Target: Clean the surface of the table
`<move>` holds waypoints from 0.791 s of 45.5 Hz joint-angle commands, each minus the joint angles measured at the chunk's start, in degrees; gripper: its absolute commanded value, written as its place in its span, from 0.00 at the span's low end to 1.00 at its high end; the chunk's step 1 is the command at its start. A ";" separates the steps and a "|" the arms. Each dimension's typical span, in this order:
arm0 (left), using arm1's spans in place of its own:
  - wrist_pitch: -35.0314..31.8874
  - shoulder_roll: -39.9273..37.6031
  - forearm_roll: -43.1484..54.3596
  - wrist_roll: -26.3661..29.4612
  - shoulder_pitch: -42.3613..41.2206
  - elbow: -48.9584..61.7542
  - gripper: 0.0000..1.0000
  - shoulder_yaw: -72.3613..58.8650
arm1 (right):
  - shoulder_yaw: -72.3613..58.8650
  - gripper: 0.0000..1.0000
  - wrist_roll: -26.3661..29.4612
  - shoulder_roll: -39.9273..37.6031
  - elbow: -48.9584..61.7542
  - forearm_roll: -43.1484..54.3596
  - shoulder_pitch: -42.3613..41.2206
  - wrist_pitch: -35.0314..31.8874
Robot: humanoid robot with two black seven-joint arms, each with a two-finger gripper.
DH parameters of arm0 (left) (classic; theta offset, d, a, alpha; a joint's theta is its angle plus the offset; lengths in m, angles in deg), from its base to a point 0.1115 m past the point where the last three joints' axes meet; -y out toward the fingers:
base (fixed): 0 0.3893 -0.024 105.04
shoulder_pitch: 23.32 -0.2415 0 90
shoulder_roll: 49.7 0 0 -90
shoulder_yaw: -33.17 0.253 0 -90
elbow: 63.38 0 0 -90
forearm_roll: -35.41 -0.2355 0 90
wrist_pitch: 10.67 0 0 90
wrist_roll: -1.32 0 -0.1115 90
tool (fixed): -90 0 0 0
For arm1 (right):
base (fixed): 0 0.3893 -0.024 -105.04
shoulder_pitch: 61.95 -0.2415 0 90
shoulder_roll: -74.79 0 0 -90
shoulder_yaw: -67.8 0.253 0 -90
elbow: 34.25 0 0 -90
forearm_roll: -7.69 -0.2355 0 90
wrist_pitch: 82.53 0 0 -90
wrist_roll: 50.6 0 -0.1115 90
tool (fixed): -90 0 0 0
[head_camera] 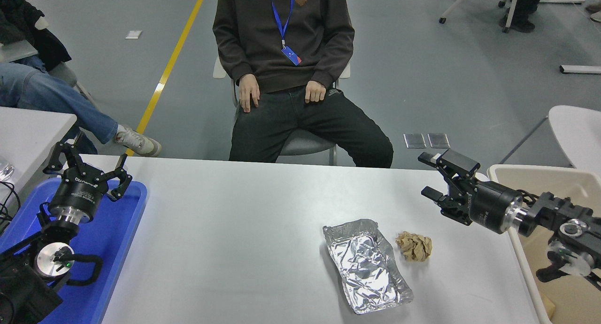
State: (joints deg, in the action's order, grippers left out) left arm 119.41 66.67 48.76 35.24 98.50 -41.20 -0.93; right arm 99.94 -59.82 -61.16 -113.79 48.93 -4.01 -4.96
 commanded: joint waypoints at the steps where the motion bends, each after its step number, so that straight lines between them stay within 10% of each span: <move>1: 0.00 0.00 0.00 0.00 0.00 0.06 1.00 -0.01 | -4.89 1.00 10.17 -4.41 -5.62 0.77 -5.91 -1.98; 12: 0.00 0.00 0.00 0.01 0.00 0.06 1.00 0.08 | -7.87 1.00 25.30 -3.10 -7.82 -0.80 -11.35 -3.65; 36: 0.00 0.00 0.00 0.00 0.00 0.06 1.00 0.08 | -27.56 1.00 28.47 3.67 -6.07 -2.48 -27.00 -4.36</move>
State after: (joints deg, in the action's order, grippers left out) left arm 119.41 66.66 48.76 35.25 98.50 -41.18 -0.89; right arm 81.22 -33.15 -61.63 -121.70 46.57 -23.05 -9.39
